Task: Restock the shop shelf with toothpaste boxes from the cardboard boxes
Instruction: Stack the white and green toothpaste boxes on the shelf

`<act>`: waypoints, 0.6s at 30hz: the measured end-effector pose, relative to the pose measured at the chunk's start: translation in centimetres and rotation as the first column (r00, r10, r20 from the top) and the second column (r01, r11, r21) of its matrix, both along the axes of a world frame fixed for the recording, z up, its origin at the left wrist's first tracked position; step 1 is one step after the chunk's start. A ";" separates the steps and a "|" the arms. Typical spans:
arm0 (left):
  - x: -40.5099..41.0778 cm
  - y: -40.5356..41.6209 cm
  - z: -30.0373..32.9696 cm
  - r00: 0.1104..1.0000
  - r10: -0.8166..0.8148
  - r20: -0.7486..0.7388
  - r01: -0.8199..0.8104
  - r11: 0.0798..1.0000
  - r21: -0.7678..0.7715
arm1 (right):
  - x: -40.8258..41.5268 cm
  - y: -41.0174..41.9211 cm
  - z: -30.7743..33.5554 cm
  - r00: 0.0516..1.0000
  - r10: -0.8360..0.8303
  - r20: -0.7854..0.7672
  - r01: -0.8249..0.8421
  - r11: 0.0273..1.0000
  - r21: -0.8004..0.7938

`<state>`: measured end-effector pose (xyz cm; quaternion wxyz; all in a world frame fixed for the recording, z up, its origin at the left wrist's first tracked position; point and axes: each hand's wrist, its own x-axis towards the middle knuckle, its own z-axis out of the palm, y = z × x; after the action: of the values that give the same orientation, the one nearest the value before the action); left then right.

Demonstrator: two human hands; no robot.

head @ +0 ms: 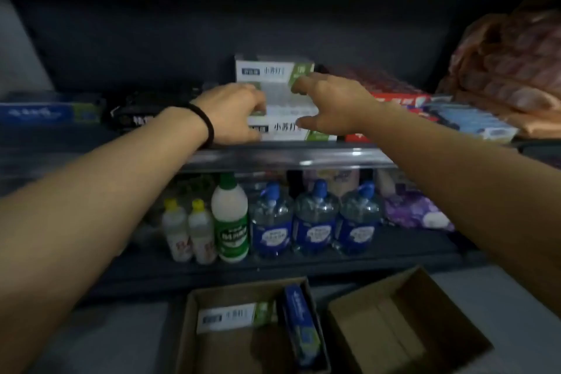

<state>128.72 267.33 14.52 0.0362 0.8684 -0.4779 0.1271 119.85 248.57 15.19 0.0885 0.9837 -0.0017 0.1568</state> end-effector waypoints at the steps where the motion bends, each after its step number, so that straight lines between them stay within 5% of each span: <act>1: -1.3 0.7 -1.1 1.000 -0.006 -0.009 0.007 1.000 0.007 | -1.2 0.8 -1.1 1.000 0.015 0.000 -0.015 1.000 0.015; 9: -6.7 4.4 -13.8 0.974 -0.011 -0.224 0.043 0.989 0.140 | -6.4 6.5 -14.5 0.979 0.172 -0.114 -0.158 0.980 0.120; 18: -4.6 7.7 -28.4 0.891 0.148 -0.429 0.000 0.945 0.326 | -4.3 9.5 -30.0 0.887 0.185 -0.424 -0.073 0.961 0.266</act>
<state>124.14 275.02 -13.89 0.0001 0.8863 -0.4370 -0.1535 115.51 258.05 -14.85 -0.0451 0.9945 0.0652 -0.0681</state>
